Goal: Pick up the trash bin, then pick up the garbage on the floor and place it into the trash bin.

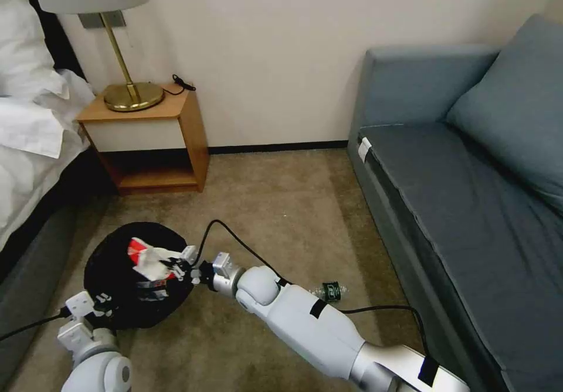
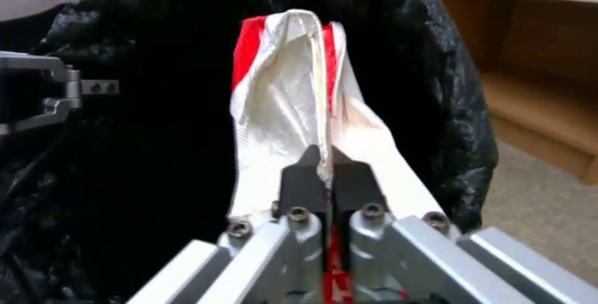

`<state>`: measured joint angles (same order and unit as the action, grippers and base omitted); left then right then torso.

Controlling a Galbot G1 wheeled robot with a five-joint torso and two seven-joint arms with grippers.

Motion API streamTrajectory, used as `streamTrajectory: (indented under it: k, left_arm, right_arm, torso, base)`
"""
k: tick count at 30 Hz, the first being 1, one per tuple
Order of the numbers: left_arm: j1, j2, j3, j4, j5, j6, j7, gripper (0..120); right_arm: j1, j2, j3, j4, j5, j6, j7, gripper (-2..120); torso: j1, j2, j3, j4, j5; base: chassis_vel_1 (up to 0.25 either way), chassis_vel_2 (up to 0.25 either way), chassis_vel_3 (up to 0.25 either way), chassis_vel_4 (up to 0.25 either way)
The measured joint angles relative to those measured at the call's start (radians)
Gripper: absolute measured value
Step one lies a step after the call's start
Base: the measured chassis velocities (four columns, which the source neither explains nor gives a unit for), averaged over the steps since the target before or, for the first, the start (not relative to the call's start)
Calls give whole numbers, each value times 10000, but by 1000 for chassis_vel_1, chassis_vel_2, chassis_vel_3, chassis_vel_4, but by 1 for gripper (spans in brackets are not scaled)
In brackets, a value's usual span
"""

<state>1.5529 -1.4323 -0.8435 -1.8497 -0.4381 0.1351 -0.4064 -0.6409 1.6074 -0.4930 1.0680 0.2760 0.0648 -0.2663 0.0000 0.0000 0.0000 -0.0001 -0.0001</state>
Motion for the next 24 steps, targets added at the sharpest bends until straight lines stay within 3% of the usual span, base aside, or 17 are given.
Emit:
streamTrajectory:
  k: [11,15,18,21,24]
  left_arm:
    - [-276,48,17,185,-183,75,-4,1]
    - [-300,68,19,243,-186,79,-6,1]
    - [-318,62,50,290,-187,82,-7,1]
    - [-321,52,64,293,-184,82,-7,1]
    - [-319,71,68,304,-178,83,-7,1]
  right_arm:
    - [-228,6,-151,97,-80,287,151,50]
    - [-239,7,-117,107,-75,345,168,58]
    - [-240,6,27,138,-61,403,200,75]
    - [-249,6,85,209,-45,411,224,80]
    - [-352,-176,298,664,-84,441,338,96]
  torso:
    - [0,0,0,0,1]
    - [0,0,0,1,1]
    - [0,0,0,0,1]
    - [0,0,0,0,0]
    - [0,0,0,3,2]
  base:
    - [0,0,0,0]
    - [0,0,0,0]
    - [0,0,0,0]
    - [0,0,0,0]
    - [0,0,0,0]
